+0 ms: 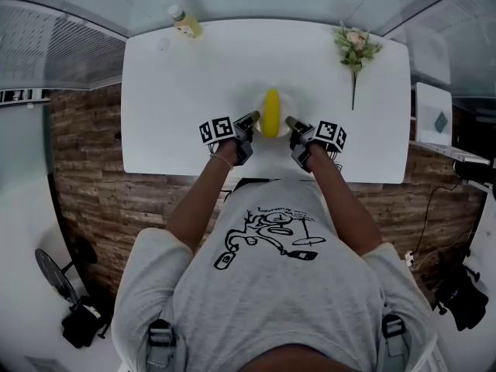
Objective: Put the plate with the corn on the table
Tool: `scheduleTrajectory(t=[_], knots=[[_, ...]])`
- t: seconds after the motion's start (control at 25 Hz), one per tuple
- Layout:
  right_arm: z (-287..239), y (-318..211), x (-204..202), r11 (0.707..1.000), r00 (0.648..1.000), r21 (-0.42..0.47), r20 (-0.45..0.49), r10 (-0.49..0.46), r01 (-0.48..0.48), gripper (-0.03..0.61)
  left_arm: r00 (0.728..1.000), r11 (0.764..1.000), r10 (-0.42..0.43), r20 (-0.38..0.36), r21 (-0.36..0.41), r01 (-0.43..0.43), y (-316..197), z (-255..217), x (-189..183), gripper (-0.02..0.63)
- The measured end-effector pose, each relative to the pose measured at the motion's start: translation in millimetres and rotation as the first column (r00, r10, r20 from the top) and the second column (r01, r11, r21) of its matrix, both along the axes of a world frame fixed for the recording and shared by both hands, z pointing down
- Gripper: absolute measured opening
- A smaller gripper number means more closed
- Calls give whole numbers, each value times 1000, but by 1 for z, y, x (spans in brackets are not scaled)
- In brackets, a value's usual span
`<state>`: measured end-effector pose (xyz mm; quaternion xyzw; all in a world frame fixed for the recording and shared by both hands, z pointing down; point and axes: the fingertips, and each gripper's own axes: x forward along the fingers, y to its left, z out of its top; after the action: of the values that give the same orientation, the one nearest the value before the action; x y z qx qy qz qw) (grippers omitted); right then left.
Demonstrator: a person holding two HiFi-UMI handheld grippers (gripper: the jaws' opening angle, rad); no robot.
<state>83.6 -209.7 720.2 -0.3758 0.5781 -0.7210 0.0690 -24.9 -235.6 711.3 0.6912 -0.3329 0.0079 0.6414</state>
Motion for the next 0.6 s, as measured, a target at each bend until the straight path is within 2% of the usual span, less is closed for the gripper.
scheduleTrajectory(t=[0.6], knots=[[21,2,-2,999,1000,-47,-5,3,-3,21,998,999,28,63,-29,-26,2,22,-2,49]])
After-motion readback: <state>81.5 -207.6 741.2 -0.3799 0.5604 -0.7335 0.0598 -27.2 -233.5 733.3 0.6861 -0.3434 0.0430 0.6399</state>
